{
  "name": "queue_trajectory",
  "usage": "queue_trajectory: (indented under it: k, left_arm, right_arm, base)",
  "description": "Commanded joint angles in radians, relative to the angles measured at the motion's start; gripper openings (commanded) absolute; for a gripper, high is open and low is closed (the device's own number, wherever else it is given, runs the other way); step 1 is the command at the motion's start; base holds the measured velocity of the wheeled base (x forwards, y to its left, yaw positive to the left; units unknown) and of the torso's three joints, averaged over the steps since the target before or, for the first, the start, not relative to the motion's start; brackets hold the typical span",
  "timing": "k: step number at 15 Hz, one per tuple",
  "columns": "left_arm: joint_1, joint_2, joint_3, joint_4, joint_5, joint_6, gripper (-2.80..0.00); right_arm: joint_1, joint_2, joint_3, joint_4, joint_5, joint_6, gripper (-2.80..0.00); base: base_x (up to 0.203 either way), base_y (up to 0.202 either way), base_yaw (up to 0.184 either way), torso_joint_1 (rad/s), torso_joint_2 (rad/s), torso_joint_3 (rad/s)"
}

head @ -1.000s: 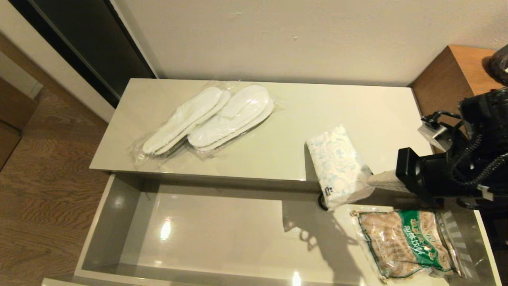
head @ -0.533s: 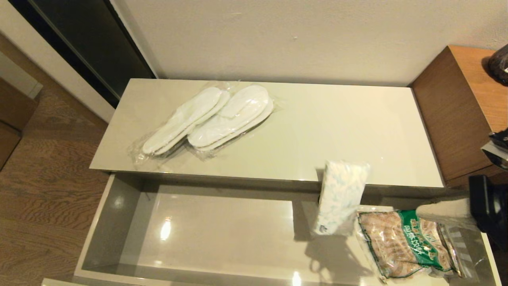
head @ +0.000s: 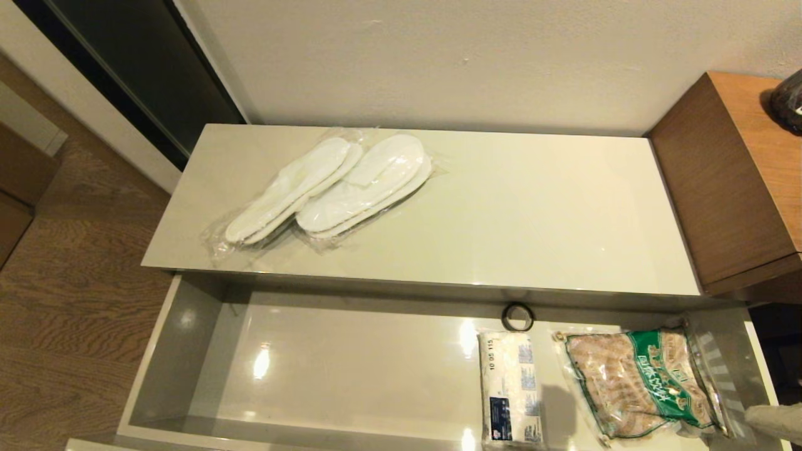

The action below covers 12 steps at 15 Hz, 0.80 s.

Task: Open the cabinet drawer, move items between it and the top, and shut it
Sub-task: Put the tissue in the drawer, then pick up the disposable slippers on the table

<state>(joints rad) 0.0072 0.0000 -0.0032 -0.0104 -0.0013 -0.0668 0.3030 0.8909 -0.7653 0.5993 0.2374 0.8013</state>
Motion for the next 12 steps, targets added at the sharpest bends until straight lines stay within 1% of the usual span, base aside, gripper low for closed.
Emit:
queue_trajectory:
  k: [1,6,8,10,12]
  left_arm:
    - [0.000,0.002,0.000,0.000,0.000,-0.001,-2.80]
    - [0.000,0.002,0.000,0.000,0.000,-0.001,-2.80]
    - [0.000,0.002,0.000,0.000,0.000,-0.001,-2.80]
    - [0.000,0.002,0.000,0.000,0.000,-0.001,-2.80]
    - [0.000,0.002,0.000,0.000,0.000,-0.001,-2.80]
  right_arm:
    - [-0.002,-0.026,-0.005,0.005,0.002,0.004,-2.80]
    - [-0.003,-0.035,-0.003,0.008,0.001,0.005,-2.80]
    - [-0.021,-0.049,-0.043,0.048,-0.001,0.006,-2.80]
    - [-0.052,-0.062,-0.176,0.182,0.000,0.006,-2.80]
    - [-0.106,-0.086,-0.312,0.327,-0.001,0.015,-2.80]
  base:
    - [0.000,0.000,0.000,0.000,0.00,0.000]
    - [0.000,0.000,0.000,0.000,0.00,0.000]
    - [0.000,0.000,0.000,0.000,0.00,0.000]
    - [0.000,0.000,0.000,0.000,0.00,0.000]
    - [0.000,0.000,0.000,0.000,0.00,0.000]
